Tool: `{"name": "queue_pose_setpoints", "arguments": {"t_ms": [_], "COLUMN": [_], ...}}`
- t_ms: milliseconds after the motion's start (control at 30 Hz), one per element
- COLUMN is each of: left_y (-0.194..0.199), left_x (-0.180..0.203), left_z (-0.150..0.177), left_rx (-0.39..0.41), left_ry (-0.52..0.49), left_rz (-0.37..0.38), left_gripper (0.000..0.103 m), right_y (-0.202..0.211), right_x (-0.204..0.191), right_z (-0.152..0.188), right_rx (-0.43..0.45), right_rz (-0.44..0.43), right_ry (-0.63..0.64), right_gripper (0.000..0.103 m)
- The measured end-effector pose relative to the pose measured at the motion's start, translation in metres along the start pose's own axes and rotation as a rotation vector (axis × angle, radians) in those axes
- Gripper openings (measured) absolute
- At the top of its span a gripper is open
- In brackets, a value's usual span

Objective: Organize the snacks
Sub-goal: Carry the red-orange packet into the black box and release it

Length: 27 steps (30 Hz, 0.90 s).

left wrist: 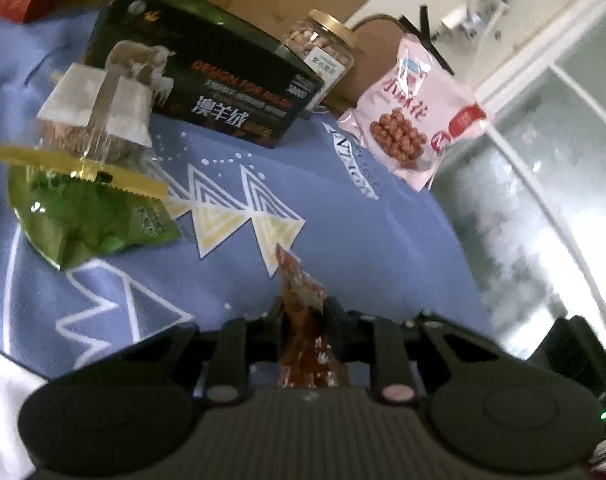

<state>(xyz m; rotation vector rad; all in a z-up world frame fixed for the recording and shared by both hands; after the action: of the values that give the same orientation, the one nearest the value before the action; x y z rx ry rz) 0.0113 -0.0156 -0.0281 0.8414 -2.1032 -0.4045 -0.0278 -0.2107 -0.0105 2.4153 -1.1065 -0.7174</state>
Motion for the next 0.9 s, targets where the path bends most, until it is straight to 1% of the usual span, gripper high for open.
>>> {"name": "queue_pose_setpoints", "arguments": {"t_ms": [100, 167, 200, 233, 267, 300, 333, 433, 567, 733, 800, 900], "left_y": [0.014, 0.022, 0.024, 0.026, 0.027, 0.028, 0.03, 0.035, 0.041, 0.042, 0.036, 0.019], "left_x": [0.003, 0.006, 0.008, 0.01, 0.011, 0.011, 0.012, 0.012, 0.015, 0.011, 0.006, -0.005], "left_z": [-0.005, -0.008, -0.01, -0.012, -0.013, -0.016, -0.019, -0.034, -0.064, -0.109, -0.127, -0.155], "left_rx": [0.044, 0.066, 0.072, 0.074, 0.075, 0.085, 0.094, 0.11, 0.147, 0.221, 0.238, 0.246], "left_ry": [-0.003, 0.0, 0.002, 0.003, 0.003, -0.001, -0.004, -0.012, -0.063, -0.103, -0.114, -0.102], "left_rz": [0.062, 0.118, 0.129, 0.138, 0.14, 0.136, 0.135, 0.144, 0.104, 0.051, 0.033, 0.004], "left_gripper": [0.017, 0.017, 0.017, 0.017, 0.017, 0.017, 0.017, 0.017, 0.017, 0.017, 0.017, 0.018], "right_y": [0.001, 0.0, 0.0, 0.0, 0.0, 0.0, 0.001, 0.003, -0.002, -0.029, -0.043, -0.061], "right_x": [0.003, 0.005, 0.006, 0.008, 0.011, 0.013, 0.013, 0.007, 0.002, 0.013, 0.019, 0.033], "right_z": [-0.001, -0.004, -0.006, -0.009, -0.012, -0.015, -0.018, -0.028, -0.054, -0.095, -0.111, -0.126], "right_rx": [-0.002, -0.007, -0.01, -0.014, -0.022, -0.02, -0.002, 0.06, 0.13, 0.196, 0.217, 0.242], "right_rz": [0.0, -0.009, -0.025, -0.052, -0.09, -0.11, -0.111, -0.074, -0.044, -0.024, -0.016, 0.021], "right_ry": [-0.017, -0.036, -0.055, -0.081, -0.112, -0.136, -0.14, -0.076, 0.001, 0.006, -0.002, -0.004], "right_gripper": [0.075, 0.075, 0.069, 0.045, 0.035, 0.033, 0.033, 0.033, 0.033, 0.033, 0.033, 0.033]}}
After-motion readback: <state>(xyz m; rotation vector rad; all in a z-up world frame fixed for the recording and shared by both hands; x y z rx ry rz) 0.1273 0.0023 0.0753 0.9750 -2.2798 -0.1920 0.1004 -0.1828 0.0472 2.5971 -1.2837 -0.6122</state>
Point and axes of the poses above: each gripper's, at about its wrist camera, not at the fingertips, and y roughly against the way its jaws point, x to its right, z to its underside, the point moved 1 cm from there along -y, roughly the way its jaws point, and after that the axes turned 8 degrees about -y, right-handed, at the moved point
